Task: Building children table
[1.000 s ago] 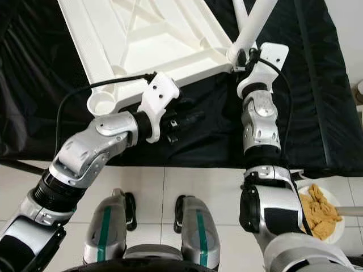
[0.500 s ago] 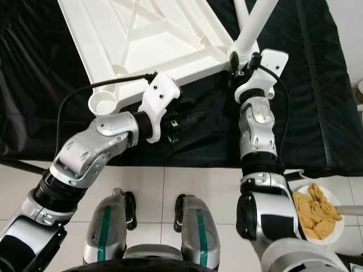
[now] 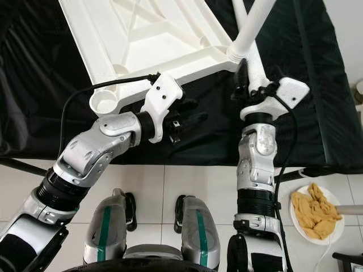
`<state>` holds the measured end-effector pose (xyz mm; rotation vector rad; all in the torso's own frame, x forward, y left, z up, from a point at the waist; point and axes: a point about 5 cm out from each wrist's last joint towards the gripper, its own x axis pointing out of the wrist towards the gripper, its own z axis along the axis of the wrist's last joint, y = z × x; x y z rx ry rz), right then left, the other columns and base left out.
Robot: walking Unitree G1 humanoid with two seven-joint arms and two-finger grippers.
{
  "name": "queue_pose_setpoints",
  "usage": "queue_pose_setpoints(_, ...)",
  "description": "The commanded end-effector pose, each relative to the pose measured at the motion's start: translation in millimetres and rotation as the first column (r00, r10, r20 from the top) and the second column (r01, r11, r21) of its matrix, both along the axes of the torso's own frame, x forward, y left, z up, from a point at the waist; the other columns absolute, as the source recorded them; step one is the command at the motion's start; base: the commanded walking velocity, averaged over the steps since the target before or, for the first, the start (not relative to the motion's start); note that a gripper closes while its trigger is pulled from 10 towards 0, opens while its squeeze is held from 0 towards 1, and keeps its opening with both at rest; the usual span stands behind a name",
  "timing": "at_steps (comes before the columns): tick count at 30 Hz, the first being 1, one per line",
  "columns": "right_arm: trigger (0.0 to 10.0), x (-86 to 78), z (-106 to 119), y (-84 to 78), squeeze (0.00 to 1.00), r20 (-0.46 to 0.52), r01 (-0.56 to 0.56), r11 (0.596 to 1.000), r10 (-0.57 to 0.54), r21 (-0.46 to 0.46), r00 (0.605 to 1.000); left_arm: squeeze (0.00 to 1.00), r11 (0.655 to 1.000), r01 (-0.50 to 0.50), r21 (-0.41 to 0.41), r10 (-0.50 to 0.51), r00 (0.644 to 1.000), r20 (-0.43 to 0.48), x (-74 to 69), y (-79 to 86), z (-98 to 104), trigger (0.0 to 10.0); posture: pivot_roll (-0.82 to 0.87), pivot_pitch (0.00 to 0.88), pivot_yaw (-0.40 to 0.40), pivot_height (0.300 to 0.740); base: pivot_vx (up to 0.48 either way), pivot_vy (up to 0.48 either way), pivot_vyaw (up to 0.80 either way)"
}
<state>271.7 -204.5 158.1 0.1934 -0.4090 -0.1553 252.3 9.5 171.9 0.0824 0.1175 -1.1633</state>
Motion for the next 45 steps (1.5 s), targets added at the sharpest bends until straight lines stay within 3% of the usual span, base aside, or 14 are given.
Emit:
queue_pose_setpoints(1, 10.0, -5.7, -2.6, -0.8, 0.0, -0.013, 0.017, 1.0, -0.017, 0.007, 1.0, 0.0, 0.998, 0.065, -0.003, -0.065, 0.998, 0.003, -3.2, -4.2, 0.4, 10.0, -0.02, 0.04, -0.046, 0.74, 0.0, 0.0, 0.0)
queue_pose_setpoints(7, 10.0, -27.7, -20.6, -3.0, 0.0, -0.113, 0.051, 0.99, -0.036, 0.134, 0.993, 0.0, 0.998, 0.069, -0.002, -0.069, 0.998, 0.008, -2.5, -3.9, 1.0, 10.0, -0.03, 0.042, -0.043, 0.74, 0.0, 0.0, 0.0)
queue_pose_setpoints(13, 10.0, -30.5, -34.7, -3.9, 0.0, -0.185, 0.059, 0.968, -0.014, 0.242, 0.983, 0.0, 0.997, 0.072, -0.001, -0.072, 0.997, 0.009, -2.0, -3.1, 1.1, 10.0, -0.02, 0.045, -0.039, 0.74, 0.0, 0.0, 0.0)
queue_pose_setpoints(24, 10.0, -16.5, -46.4, -1.1, 0.0, -0.219, 0.012, 0.955, 0.056, 0.298, 0.974, 0.0, 0.998, 0.062, 0.003, -0.062, 0.998, 0.011, -1.6, -1.2, 1.5, 10.0, 0.0, 0.054, -0.035, 0.74, 0.0, 0.0, 0.0)
queue_pose_setpoints(29, 10.0, -2.8, -43.9, -9.7, 0.0, -0.199, -0.027, 0.942, 0.099, 0.336, 0.975, 0.0, 0.999, 0.049, 0.004, -0.049, 0.999, 0.013, 0.2, 0.8, 2.5, 10.0, 0.01, 0.057, -0.033, 0.74, 0.0, 0.0, 0.0)
queue_pose_setpoints(45, 10.0, 12.6, -51.0, -20.8, 0.0, -0.213, -0.004, 0.933, 0.086, 0.359, 0.973, 0.0, 0.999, 0.039, 0.008, -0.039, 0.999, 0.01, 0.2, 4.1, 3.5, 10.0, 0.02, 0.066, -0.02, 0.74, 0.0, 0.0, 0.0)
